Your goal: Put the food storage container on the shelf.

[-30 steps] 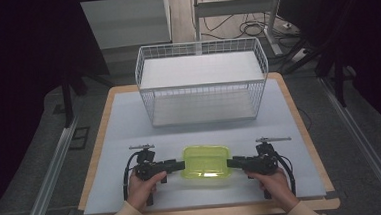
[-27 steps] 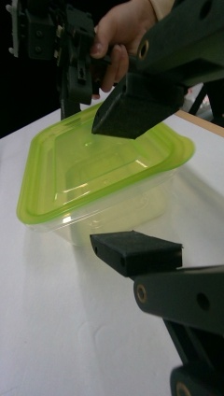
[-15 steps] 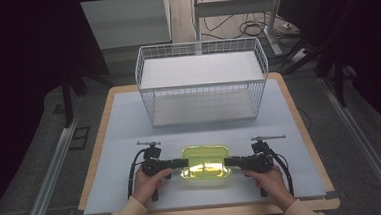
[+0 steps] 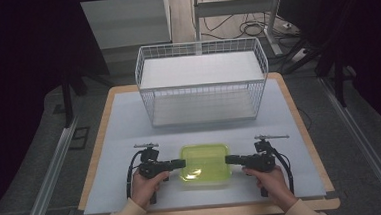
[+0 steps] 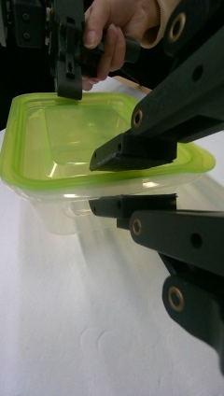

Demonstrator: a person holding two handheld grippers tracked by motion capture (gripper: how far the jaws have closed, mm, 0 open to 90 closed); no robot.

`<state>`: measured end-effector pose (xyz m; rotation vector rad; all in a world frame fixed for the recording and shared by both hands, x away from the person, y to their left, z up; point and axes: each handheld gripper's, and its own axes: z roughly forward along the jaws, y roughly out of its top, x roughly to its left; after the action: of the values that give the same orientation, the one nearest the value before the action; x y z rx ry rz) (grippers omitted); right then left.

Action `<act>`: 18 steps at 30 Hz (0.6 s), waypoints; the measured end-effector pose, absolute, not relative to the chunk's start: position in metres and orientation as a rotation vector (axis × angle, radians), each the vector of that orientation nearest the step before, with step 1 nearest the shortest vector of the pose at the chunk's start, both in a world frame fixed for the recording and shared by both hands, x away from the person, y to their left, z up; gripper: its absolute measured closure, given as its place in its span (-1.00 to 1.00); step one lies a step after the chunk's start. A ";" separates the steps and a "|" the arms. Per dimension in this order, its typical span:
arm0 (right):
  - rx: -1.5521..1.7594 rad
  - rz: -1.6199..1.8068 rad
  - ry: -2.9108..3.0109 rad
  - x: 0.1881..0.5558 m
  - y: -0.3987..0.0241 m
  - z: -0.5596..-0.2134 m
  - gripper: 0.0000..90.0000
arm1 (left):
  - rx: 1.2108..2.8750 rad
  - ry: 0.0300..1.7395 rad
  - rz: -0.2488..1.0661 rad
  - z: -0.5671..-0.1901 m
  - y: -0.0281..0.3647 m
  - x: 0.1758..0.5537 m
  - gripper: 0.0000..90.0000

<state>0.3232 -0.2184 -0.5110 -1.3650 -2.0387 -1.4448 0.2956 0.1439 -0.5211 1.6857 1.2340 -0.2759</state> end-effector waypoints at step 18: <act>-1.322 -1.508 -2.091 0.319 -0.219 -0.500 0.83 | 1.678 1.195 -0.245 -0.507 0.145 0.287 0.77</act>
<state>0.3194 -0.2186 -0.5004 -1.3222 -2.0912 -1.5075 0.2865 0.1455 -0.5066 1.6777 1.1946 -0.2448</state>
